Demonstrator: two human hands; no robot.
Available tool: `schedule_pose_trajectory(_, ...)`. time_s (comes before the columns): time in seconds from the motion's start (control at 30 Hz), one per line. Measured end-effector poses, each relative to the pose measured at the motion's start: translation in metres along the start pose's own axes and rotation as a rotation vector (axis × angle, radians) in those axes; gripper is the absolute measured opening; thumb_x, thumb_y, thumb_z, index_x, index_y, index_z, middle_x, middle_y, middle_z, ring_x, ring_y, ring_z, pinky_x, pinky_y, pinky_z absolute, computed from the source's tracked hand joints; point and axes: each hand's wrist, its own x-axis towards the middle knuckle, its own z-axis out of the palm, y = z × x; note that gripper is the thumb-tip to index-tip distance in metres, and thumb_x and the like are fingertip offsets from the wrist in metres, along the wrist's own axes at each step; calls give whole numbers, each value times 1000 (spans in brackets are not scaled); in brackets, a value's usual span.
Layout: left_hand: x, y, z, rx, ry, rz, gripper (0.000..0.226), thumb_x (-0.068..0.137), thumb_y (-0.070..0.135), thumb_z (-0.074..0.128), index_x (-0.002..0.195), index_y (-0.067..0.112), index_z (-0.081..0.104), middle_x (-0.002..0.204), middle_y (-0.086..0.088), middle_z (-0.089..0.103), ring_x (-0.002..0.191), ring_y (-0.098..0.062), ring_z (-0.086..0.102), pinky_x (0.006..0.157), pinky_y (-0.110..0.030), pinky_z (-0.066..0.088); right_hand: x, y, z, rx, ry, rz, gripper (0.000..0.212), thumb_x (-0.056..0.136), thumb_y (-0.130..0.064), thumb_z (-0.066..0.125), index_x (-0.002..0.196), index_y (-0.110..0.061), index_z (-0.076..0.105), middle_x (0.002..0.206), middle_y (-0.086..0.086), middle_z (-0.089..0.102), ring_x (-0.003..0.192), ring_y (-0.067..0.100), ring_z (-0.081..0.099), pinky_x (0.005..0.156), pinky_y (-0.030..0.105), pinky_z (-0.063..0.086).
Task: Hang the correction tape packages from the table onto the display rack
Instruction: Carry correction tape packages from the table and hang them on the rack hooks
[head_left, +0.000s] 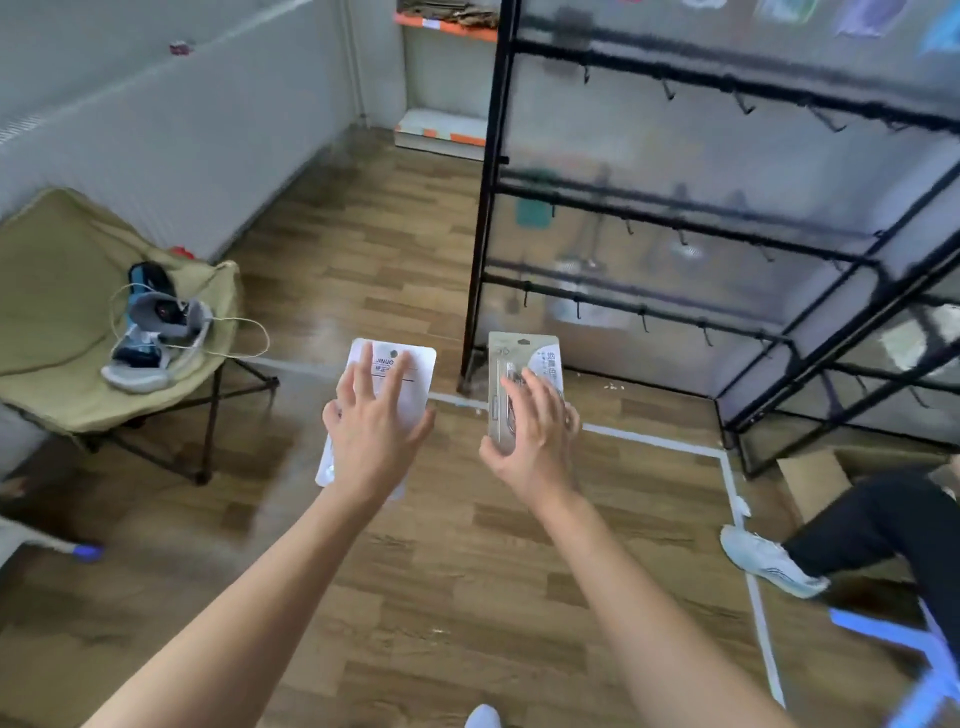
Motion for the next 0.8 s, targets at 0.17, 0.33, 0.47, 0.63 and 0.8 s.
schedule_pose_trajectory(0.17, 46, 65, 17, 1, 29, 58, 61, 88, 41, 59, 143, 29, 36, 158, -6, 11, 141, -27, 15, 102, -46, 26, 47, 58, -42, -4, 118, -2, 65, 66, -22, 76, 126, -6, 58, 138, 18, 49, 129, 35, 44, 102, 51, 34)
schedule_pose_trajectory(0.33, 126, 120, 34, 1, 91, 120, 63, 86, 42, 60, 143, 31, 35, 157, -7, 13, 140, -28, 16, 102, -46, 25, 118, 105, -74, -14, 228, -15, 63, 68, -22, 76, 126, -6, 57, 139, 18, 47, 131, 35, 43, 102, 54, 37)
schedule_pose_trajectory(0.47, 196, 158, 48, -3, 144, 180, 63, 86, 41, 62, 142, 30, 36, 157, -9, 15, 140, -29, 17, 102, -49, 26, 178, 134, -88, -23, 322, -19, 62, 66, -19, 77, 124, -5, 59, 137, 19, 49, 128, 36, 45, 100, 54, 38)
schedule_pose_trajectory(0.63, 277, 202, 60, -50, 169, 192, 65, 86, 42, 59, 145, 33, 32, 157, -6, 12, 140, -24, 12, 105, -47, 21, 255, 162, -100, -48, 378, -50, 61, 66, -19, 77, 123, -5, 60, 137, 18, 49, 127, 37, 46, 98, 55, 38)
schedule_pose_trajectory(0.8, 332, 228, 70, -55, 176, 193, 66, 89, 46, 53, 147, 34, 25, 159, -5, 6, 142, -22, 5, 109, -46, 17, 315, 185, -98, -32, 391, -50, 60, 70, -20, 75, 126, -6, 57, 141, 18, 45, 131, 36, 41, 102, 52, 32)
